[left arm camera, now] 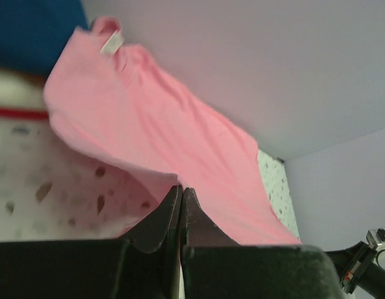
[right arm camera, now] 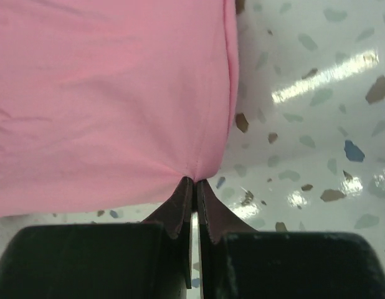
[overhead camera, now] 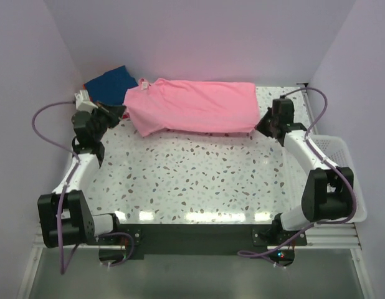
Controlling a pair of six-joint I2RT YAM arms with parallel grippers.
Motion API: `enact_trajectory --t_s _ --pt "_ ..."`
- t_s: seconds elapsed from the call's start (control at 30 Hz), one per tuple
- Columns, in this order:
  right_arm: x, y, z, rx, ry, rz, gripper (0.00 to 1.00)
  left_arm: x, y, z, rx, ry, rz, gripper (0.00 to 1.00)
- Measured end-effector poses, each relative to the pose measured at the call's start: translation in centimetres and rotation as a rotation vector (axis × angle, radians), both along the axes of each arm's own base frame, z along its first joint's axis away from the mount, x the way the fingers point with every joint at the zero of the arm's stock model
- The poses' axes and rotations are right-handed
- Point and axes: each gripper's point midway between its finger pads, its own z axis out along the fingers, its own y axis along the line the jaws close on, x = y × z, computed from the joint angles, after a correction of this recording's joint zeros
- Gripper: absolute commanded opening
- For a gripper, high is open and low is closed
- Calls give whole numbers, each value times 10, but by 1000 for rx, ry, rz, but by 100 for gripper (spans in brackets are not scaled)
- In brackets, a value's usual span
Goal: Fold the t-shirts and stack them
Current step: Flatten the tshirt out, then fold the tshirt
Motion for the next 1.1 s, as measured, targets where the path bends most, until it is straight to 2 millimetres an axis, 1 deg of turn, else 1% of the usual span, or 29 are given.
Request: enact_trajectory --t_s 0.07,0.1,0.13,0.17,0.2,0.27,0.37,0.43,0.57,0.67,0.73,0.83,0.97,1.1 --pt "-23 0 -35 -1 97 7 0 -27 -2 -45 -15 112 11 0" --pt "-34 0 -49 -2 141 9 0 -41 -3 -66 -22 171 21 0" --pt "-47 0 -66 -1 191 13 0 -56 -3 -86 -27 230 33 0" --pt "-61 0 -81 -2 236 17 0 -68 -3 -100 -29 270 44 0" --pt "-75 -1 -95 -3 280 19 0 -89 -2 -120 -30 329 66 0" --pt "-98 -3 -110 -7 336 20 0 -106 -1 -135 -27 376 91 0" --pt "-125 -6 -117 -14 371 22 0 -137 5 -153 -17 440 151 0" --pt "-135 -8 -114 -23 369 20 0 -150 10 -156 -7 459 191 0" --pt "-140 -13 -102 -46 336 6 0 -169 20 -161 13 499 259 0" --pt "-145 -18 -94 -63 322 -6 0 -181 22 -167 18 552 281 0" --pt "-149 -22 -90 -79 320 -18 0 -188 23 -167 18 591 295 0" --pt "-158 -28 -86 -104 332 -36 0 -193 26 -157 22 608 313 0" --pt "-168 -33 -81 -127 342 -51 0 -197 30 -135 30 583 343 0" --pt "-178 -36 -81 -134 365 -61 0 -206 33 -125 35 576 362 0"
